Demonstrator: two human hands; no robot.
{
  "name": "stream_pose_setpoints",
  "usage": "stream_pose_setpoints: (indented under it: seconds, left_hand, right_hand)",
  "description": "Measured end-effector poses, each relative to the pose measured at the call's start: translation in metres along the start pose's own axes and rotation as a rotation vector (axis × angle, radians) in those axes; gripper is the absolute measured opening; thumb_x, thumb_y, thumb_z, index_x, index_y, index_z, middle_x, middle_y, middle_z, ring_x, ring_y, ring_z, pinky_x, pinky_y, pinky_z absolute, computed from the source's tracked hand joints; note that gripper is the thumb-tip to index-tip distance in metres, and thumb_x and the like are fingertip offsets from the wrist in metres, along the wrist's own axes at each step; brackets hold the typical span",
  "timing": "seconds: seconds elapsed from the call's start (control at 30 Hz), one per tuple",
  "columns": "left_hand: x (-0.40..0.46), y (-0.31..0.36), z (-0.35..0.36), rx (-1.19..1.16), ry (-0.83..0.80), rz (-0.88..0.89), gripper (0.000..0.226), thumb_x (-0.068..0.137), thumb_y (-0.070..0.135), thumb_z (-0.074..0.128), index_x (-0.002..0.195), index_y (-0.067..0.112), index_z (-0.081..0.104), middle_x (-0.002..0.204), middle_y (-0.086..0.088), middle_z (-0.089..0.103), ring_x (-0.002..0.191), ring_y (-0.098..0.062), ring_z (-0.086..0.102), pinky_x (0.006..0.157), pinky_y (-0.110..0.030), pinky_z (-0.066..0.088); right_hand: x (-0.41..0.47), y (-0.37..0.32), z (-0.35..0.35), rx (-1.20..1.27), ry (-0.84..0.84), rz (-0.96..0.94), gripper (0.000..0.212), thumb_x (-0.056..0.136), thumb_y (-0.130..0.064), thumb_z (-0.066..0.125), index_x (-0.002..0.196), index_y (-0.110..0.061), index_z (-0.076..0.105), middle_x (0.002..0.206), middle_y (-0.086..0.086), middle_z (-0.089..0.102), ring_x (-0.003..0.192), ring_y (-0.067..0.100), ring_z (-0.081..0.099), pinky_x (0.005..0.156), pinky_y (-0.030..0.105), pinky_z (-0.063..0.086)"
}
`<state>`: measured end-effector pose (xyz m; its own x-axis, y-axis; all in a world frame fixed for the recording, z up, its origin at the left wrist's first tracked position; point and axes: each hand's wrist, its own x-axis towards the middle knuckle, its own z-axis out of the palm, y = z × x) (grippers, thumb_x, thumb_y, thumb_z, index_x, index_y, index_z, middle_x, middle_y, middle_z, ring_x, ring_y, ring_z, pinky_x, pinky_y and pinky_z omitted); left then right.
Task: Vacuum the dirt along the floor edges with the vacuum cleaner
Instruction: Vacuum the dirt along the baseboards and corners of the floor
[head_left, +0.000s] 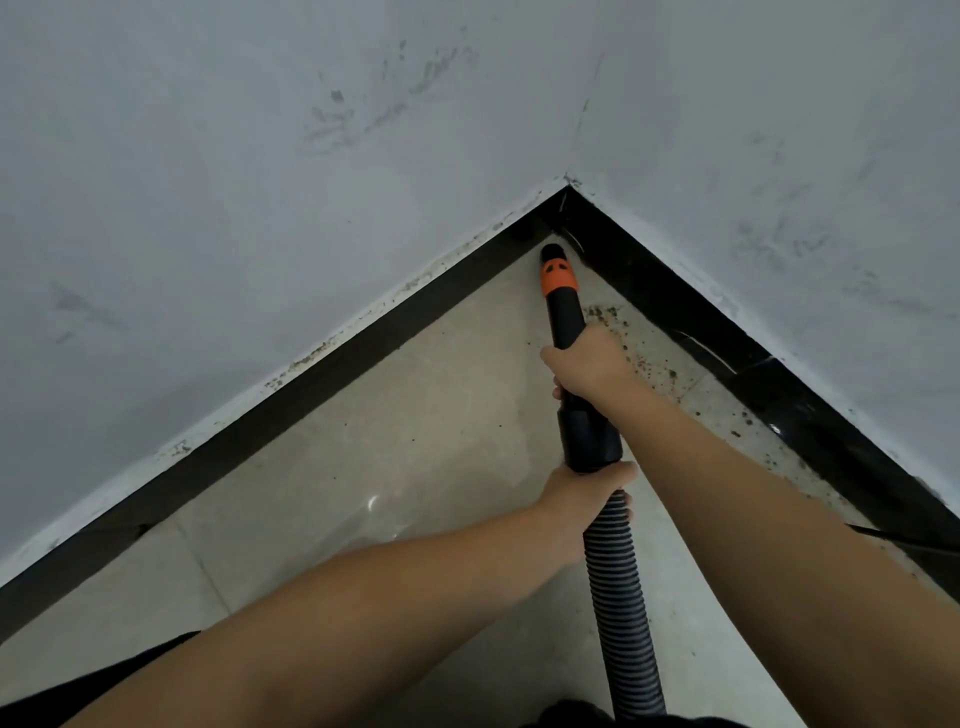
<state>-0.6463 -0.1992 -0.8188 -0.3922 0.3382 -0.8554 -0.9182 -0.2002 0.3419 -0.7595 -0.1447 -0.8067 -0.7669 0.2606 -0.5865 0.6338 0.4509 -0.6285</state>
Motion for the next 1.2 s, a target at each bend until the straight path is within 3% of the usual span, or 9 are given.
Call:
stream_pose_setpoints:
  seconds: [0.1, 0.23, 0.37, 0.53, 0.87, 1.1, 1.2]
  left_hand:
    - [0.005, 0.003, -0.005, 0.024, 0.0, -0.014, 0.015, 0.086, 0.012, 0.07, 0.087, 0.007, 0.056, 0.065, -0.006, 0.057, 0.055, -0.017, 0.057, 0.055, -0.026, 0.051]
    - [0.011, 0.014, -0.004, 0.017, 0.006, -0.012, 0.014, 0.085, 0.009, 0.07, 0.081, 0.008, 0.056, 0.059, -0.004, 0.057, 0.049, -0.015, 0.057, 0.051, -0.024, 0.051]
    - [0.014, 0.02, -0.005, 0.004, 0.009, -0.014, 0.012, 0.084, 0.009, 0.069, 0.081, 0.008, 0.058, 0.054, -0.002, 0.058, 0.041, -0.012, 0.057, 0.045, -0.02, 0.049]
    - [0.009, 0.019, -0.007, 0.011, 0.007, -0.029, 0.012, 0.085, 0.011, 0.07, 0.088, 0.007, 0.059, 0.065, -0.005, 0.059, 0.044, -0.012, 0.059, 0.046, -0.019, 0.051]
    - [-0.024, 0.01, -0.008, 0.149, -0.152, -0.141, 0.019, 0.086, 0.015, 0.07, 0.092, 0.007, 0.053, 0.067, -0.008, 0.058, 0.052, -0.017, 0.059, 0.052, -0.025, 0.054]
    - [-0.043, 0.016, -0.017, 0.18, -0.156, -0.103, 0.016, 0.087, 0.012, 0.069, 0.089, 0.009, 0.053, 0.069, -0.007, 0.057, 0.06, -0.019, 0.057, 0.065, -0.031, 0.052]
    - [-0.057, 0.01, -0.02, 0.251, -0.173, -0.057, 0.017, 0.086, 0.02, 0.071, 0.088, 0.013, 0.055, 0.077, -0.005, 0.06, 0.071, -0.019, 0.061, 0.076, -0.035, 0.053]
  right_hand:
    - [0.003, -0.001, 0.005, -0.011, 0.02, -0.011, 0.027, 0.087, -0.015, 0.057, 0.11, -0.008, 0.045, 0.093, 0.015, 0.059, 0.052, 0.023, 0.061, 0.043, 0.025, 0.046]
    - [0.015, -0.006, 0.002, -0.016, 0.039, -0.017, 0.027, 0.087, -0.017, 0.057, 0.108, -0.011, 0.041, 0.089, 0.01, 0.057, 0.052, 0.02, 0.059, 0.042, 0.023, 0.042]
    - [0.021, -0.011, 0.006, -0.082, 0.031, -0.04, 0.024, 0.088, -0.017, 0.056, 0.104, -0.011, 0.04, 0.082, 0.007, 0.052, 0.05, 0.02, 0.058, 0.038, 0.02, 0.039]
    - [0.019, -0.013, 0.008, -0.071, 0.025, -0.03, 0.023, 0.089, -0.015, 0.056, 0.103, -0.011, 0.038, 0.08, 0.005, 0.047, 0.049, 0.021, 0.057, 0.041, 0.024, 0.043]
    - [-0.019, -0.005, -0.009, -0.038, 0.065, 0.126, 0.018, 0.089, -0.01, 0.054, 0.103, -0.008, 0.043, 0.082, 0.013, 0.057, 0.053, 0.022, 0.058, 0.038, 0.023, 0.043]
    - [-0.039, -0.017, -0.01, 0.023, 0.054, 0.165, 0.029, 0.088, -0.014, 0.058, 0.112, -0.004, 0.045, 0.077, 0.013, 0.063, 0.055, 0.022, 0.062, 0.046, 0.027, 0.049]
    - [-0.054, -0.026, -0.012, -0.002, 0.011, 0.139, 0.025, 0.089, -0.015, 0.058, 0.108, -0.005, 0.045, 0.07, 0.011, 0.064, 0.041, 0.015, 0.062, 0.037, 0.02, 0.046]
